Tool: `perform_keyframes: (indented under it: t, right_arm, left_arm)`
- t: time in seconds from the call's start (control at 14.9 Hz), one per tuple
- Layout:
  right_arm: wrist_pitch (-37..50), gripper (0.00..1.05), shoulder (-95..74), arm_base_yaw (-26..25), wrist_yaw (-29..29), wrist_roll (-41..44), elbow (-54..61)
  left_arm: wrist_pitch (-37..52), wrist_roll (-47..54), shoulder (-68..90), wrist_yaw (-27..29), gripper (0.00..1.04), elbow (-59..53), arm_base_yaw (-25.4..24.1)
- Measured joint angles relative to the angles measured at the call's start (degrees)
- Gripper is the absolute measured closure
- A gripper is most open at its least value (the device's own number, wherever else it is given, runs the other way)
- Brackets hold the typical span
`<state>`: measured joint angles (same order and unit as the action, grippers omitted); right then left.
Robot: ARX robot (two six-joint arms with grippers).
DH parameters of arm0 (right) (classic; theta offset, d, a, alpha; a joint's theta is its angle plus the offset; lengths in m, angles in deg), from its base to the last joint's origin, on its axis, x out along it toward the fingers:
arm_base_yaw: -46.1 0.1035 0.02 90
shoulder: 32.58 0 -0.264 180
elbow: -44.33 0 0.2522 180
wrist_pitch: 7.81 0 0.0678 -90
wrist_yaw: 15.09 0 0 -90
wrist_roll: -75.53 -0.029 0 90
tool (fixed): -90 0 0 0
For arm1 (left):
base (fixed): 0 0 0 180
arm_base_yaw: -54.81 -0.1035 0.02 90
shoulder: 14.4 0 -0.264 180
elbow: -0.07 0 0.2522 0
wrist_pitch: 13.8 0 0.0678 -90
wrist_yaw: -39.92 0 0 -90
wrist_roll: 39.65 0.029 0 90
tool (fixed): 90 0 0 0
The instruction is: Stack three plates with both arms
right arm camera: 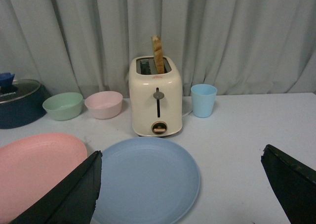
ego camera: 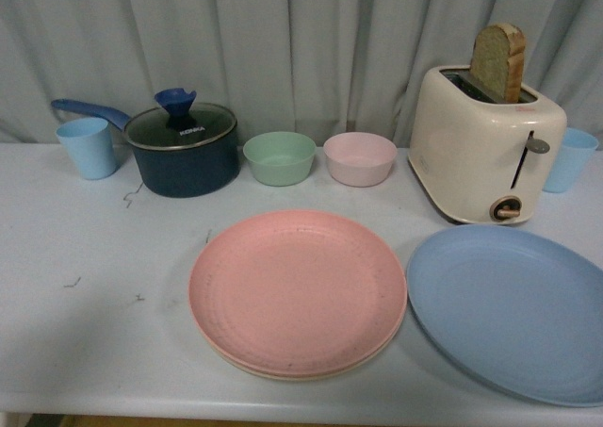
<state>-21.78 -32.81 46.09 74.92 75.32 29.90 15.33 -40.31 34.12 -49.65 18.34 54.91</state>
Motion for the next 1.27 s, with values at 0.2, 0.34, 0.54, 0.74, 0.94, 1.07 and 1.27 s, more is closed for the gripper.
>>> perform_keyframes:
  t: [0.2, 0.34, 0.54, 0.74, 0.94, 1.07, 1.27]
  right_arm:
    - [0.0, 0.06, 0.0, 0.0, 0.0, 0.0, 0.0]
    - [0.0, 0.06, 0.0, 0.0, 0.0, 0.02, 0.0]
    - [0.0, 0.06, 0.0, 0.0, 0.0, 0.0, 0.0]
    - [0.02, 0.06, 0.0, 0.0, 0.0, 0.0, 0.0]
    - [0.02, 0.06, 0.0, 0.0, 0.0, 0.0, 0.0]
    - [0.0, 0.06, 0.0, 0.0, 0.0, 0.0, 0.0]
    - [0.02, 0.06, 0.0, 0.0, 0.0, 0.0, 0.0]
  left_arm:
    - [-2.64, 0.04, -5.42, -0.44, 1.03, -3.82, -0.07]
    - [-6.54, 0.04, -11.26, -0.42, 1.03, -3.85, -0.09]
    - [-13.25, 0.04, -18.08, -0.42, 1.03, -3.87, -0.09]
    - [-19.52, 0.04, -24.94, -0.42, 1.03, -3.87, -0.09]
    - [-28.79, 0.04, -34.45, -0.42, 1.03, -3.89, -0.09]
    - [-31.26, 0.04, -36.83, -0.42, 1.03, -3.89, -0.09]
    - [-34.64, 0.04, -39.65, -0.42, 1.03, -3.85, -0.09]
